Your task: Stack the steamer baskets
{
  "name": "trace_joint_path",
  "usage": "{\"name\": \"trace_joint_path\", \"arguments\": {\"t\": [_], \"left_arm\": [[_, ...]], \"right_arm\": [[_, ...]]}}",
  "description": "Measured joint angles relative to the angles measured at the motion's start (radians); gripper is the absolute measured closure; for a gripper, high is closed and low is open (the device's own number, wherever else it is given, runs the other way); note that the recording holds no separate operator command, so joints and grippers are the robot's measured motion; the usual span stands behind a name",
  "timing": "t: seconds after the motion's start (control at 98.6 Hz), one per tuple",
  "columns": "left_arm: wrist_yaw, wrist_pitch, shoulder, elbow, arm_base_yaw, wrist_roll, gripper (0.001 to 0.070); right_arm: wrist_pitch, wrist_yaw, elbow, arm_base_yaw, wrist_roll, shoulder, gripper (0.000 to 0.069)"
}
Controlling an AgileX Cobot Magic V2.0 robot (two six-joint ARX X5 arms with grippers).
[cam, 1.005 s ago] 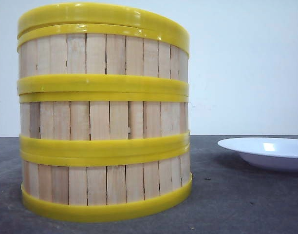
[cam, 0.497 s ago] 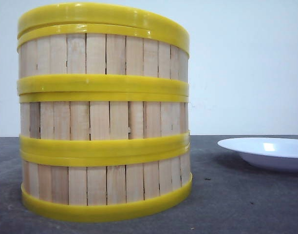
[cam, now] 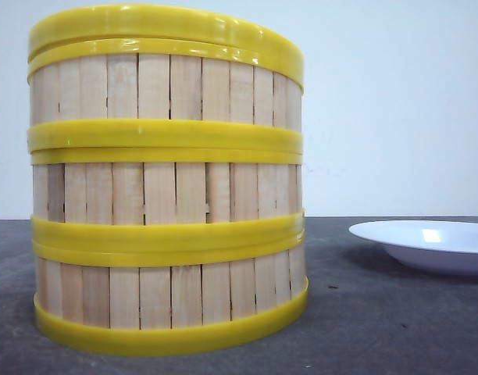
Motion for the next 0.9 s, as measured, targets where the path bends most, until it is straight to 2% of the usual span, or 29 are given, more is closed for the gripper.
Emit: {"name": "trace_joint_path", "arguments": {"t": [0.172, 0.406, 0.517, 0.903], "left_arm": [[0.0, 0.0, 0.0, 0.0, 0.0, 0.0, 0.0681], [0.0, 0.0, 0.0, 0.0, 0.0, 0.0, 0.0681], [0.0, 0.0, 0.0, 0.0, 0.0, 0.0, 0.0681], [0.0, 0.0, 0.0, 0.0, 0.0, 0.0, 0.0681]], "right_arm": [[0.058, 0.0, -0.112, -0.001, 0.019, -0.078, 0.0685], [0.153, -0.011, -0.182, -0.001, 0.02, -0.082, 0.0685], [0.155, -0.044, -0.187, -0.001, 0.02, -0.081, 0.0685], [0.155, -0.044, -0.187, 0.005, 0.02, -0.081, 0.0685]]}}
